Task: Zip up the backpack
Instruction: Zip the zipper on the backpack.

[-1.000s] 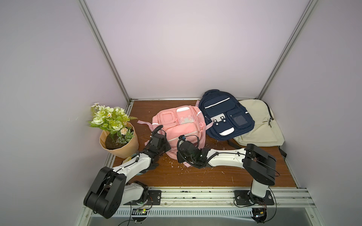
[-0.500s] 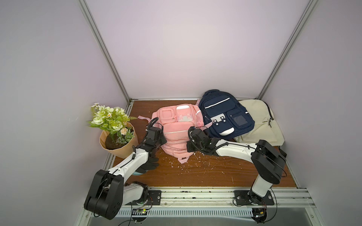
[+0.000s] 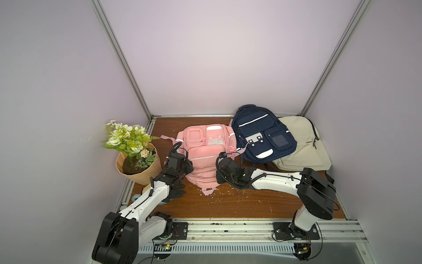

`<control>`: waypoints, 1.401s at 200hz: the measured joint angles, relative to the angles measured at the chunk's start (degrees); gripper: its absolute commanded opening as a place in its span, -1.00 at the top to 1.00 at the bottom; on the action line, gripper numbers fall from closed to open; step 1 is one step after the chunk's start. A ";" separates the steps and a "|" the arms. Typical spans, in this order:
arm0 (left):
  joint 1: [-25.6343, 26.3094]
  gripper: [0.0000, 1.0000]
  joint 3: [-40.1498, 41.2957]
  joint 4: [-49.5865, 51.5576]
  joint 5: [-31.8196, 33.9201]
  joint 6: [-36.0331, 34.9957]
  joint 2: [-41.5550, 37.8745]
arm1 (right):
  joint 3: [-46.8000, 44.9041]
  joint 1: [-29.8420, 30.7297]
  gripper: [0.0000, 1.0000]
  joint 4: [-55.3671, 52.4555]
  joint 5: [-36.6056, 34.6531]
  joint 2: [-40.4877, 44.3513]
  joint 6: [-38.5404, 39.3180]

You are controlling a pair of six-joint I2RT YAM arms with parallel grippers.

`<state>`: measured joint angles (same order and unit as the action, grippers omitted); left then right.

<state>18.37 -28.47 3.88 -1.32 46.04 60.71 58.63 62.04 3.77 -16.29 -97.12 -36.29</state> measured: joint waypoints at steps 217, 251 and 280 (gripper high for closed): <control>5.11 0.83 8.63 -5.53 -7.89 13.53 -1.70 | -0.46 7.37 1.00 4.94 -5.92 -2.54 3.30; 5.27 1.00 7.56 -3.17 -5.73 12.28 -3.06 | -0.68 5.77 1.00 4.63 -3.50 -2.25 3.30; 4.98 1.00 7.56 -1.55 -4.48 11.74 -6.19 | -1.68 1.55 1.00 2.73 0.46 -0.55 3.78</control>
<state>23.35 -20.91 2.33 -5.80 57.78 54.52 56.95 63.59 6.50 -15.84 -97.67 -32.51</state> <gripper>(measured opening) 0.118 0.074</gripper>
